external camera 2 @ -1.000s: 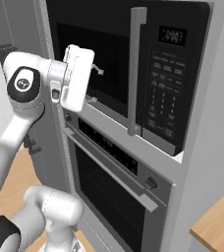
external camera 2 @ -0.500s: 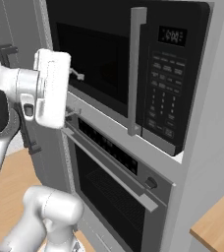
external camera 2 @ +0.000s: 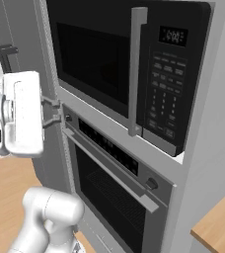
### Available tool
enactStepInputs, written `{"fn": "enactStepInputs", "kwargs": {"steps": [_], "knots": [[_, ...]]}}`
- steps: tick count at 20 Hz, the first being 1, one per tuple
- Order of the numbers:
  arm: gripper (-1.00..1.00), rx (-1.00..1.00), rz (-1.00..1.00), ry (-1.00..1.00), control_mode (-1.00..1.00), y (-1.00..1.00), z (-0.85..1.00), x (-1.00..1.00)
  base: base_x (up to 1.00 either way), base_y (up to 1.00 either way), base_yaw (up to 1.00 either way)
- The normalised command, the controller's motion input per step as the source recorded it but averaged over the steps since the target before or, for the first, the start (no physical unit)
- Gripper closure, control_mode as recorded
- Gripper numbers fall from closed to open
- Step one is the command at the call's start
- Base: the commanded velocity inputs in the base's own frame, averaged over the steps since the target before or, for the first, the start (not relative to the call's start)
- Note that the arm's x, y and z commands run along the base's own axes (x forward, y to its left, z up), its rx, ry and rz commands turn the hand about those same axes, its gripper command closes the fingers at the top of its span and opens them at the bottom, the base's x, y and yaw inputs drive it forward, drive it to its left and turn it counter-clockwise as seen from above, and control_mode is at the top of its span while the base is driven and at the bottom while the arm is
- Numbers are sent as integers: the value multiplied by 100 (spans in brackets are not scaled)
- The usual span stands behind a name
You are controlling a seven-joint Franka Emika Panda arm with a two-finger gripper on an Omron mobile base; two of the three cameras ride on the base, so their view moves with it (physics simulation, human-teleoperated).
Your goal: Pick the carrot from the sink and place it in the bowl. Then pick the bowl and place it in the microwave. Then close the microwave door and press the start button.
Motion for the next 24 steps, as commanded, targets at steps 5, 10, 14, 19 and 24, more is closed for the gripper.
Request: {"fn": "enactStepInputs", "kwargs": {"steps": [5,10,14,19,24], "knots": [[100,-18,15,18,-100,-12,0,-67,0,0,0],[100,-13,13,25,-100,-1,0,-37,0,0,0],[100,-14,5,35,-100,0,-12,-4,0,0,0],[100,-13,0,28,-100,0,-25,1,0,0,0],[100,-3,1,12,-100,-21,-31,5,0,0,0]]}}
